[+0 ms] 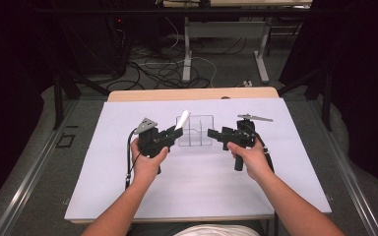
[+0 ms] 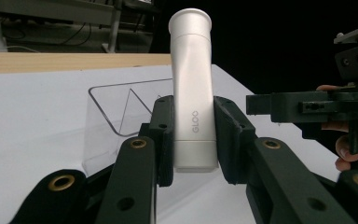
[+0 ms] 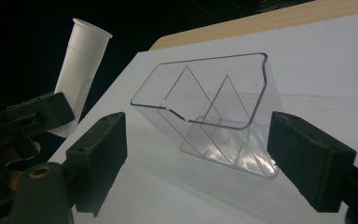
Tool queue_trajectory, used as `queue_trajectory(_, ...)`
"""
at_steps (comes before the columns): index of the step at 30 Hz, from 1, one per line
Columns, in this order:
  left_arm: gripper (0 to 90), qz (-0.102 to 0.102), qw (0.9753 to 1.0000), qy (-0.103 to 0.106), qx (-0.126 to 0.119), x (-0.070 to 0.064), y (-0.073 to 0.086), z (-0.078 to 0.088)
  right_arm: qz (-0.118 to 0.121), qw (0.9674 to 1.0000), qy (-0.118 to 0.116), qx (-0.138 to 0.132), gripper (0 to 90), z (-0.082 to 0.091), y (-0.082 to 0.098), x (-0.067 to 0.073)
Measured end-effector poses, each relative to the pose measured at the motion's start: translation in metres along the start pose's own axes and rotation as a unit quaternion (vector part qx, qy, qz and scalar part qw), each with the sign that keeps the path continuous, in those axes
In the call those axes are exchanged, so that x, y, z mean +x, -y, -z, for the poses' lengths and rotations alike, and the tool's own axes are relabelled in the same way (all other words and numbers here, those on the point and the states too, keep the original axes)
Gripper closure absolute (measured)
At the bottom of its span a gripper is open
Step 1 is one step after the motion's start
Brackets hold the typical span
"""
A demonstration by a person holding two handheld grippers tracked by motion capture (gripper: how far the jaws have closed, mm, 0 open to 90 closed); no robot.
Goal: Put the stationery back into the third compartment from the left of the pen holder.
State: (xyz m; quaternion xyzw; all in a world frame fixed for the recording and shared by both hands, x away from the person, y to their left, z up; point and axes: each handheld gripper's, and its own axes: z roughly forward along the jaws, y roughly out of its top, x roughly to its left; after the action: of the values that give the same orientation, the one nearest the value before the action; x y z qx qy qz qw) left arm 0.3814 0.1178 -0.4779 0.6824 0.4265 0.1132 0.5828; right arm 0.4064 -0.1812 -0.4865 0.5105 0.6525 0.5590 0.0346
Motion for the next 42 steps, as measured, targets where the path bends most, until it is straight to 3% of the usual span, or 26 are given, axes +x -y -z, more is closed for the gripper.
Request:
queue_trajectory(5, 71.0, 0.01, 0.9999, -0.002, -0.006, 0.005, -0.002, 0.004, -0.001, 0.9999, -0.005, -0.012, 24.1, -0.007, -0.009, 0.011)
queue_trajectory(17, 71.0, 0.016, 0.9998, -0.006, -0.013, 0.006, -0.002, 0.005, -0.016, 0.9991, -0.025, 0.03, 25.1, -0.032, -0.02, 0.04)
queue_trajectory(21, 71.0, 0.019, 0.9997, -0.011, -0.012, 0.008, -0.002, 0.006, -0.022, 0.9989, -0.028, 0.031, 25.7, -0.036, -0.022, 0.044)
queue_trajectory(31, 71.0, 0.027, 0.9994, -0.018, -0.014, 0.012, -0.001, 0.008, -0.067, 0.9963, -0.041, 0.033, 27.1, -0.046, -0.03, 0.047)
queue_trajectory(35, 71.0, 0.024, 0.9995, -0.015, -0.011, 0.01, 0.0, 0.005, -0.085, 0.9951, -0.042, 0.028, 29.7, -0.049, -0.029, 0.048)
queue_trajectory(42, 71.0, 0.017, 0.9998, -0.005, -0.01, 0.0, 0.003, 0.0, -0.111, 0.9912, -0.064, 0.031, 36.5, -0.053, -0.028, 0.048)
